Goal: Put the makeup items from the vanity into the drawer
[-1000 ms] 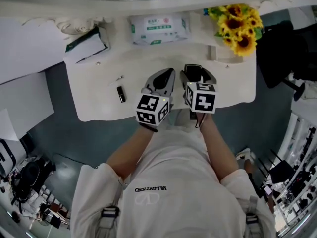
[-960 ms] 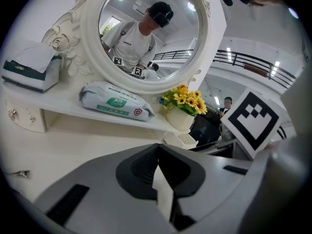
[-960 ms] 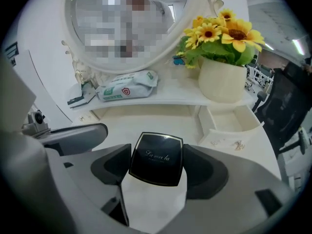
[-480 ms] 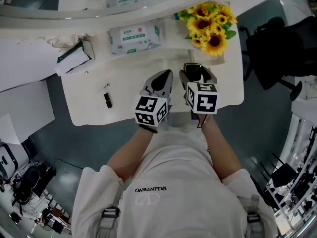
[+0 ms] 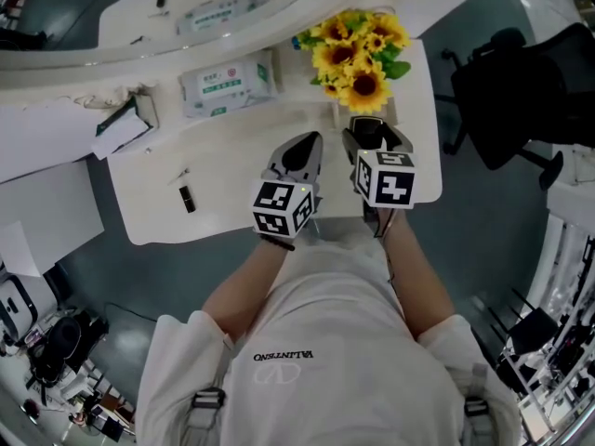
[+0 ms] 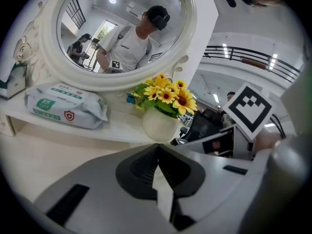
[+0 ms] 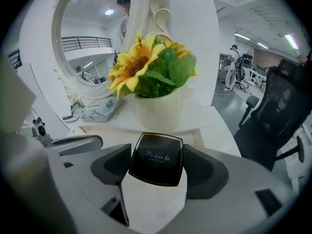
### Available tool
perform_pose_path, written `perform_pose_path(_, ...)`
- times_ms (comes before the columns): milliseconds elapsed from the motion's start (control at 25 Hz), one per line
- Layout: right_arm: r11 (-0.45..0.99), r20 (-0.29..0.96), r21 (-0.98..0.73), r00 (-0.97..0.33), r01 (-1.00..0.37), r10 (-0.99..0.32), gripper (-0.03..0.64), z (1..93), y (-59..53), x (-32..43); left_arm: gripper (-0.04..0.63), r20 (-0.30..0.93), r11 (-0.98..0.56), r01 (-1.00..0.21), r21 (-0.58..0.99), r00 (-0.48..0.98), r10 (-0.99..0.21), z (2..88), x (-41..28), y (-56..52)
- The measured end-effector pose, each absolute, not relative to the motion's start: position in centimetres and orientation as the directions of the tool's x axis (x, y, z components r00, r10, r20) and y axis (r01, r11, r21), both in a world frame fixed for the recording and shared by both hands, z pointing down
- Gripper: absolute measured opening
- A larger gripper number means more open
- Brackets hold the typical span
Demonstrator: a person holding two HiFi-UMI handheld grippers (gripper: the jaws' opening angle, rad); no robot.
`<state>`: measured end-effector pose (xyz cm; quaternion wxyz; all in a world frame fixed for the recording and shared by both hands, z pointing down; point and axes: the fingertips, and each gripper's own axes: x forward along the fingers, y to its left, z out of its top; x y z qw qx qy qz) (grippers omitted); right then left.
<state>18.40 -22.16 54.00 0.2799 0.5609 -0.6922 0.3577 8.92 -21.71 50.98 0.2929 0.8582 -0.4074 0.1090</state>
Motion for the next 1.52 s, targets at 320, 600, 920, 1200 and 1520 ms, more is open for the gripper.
perform_pose_path(320, 0.142, 0.802, -0.176, -0.226, -0.974, -0.554, 0.342, 54.1, -23.9, 20.9, 0.002, 0.434, -0.475, -0.781, 0.406, 0.622, -0.652, 50.9, 10.5, -22.6)
perform_pose_path(600, 0.19, 0.827, -0.177, -0.251, -0.966, -0.502, 0.342, 55.1, -24.8, 21.2, 0.002, 0.429, -0.447, -0.804, 0.393, 0.59, -0.683, 50.7, 11.1, -23.7)
perform_pose_path(920, 0.218, 0.855, -0.171, -0.255, -0.961, -0.451, 0.342, 56.3, -25.1, 21.2, 0.002, 0.437, -0.424, -0.817, 0.391, 0.57, -0.696, 51.0, 10.9, -24.2)
perform_pose_path(1200, 0.228, 0.86, -0.156, -0.246, -0.961, -0.447, 0.344, 56.9, -25.5, 21.4, 0.002, 0.437, -0.415, -0.82, 0.395, 0.565, -0.7, 51.1, 11.0, -24.3)
perform_pose_path(1520, 0.236, 0.868, -0.126, -0.223, -0.963, -0.445, 0.315, 57.3, -25.8, 21.6, 0.002, 0.441, -0.398, -0.828, 0.396, 0.551, -0.708, 51.2, 10.5, -24.3)
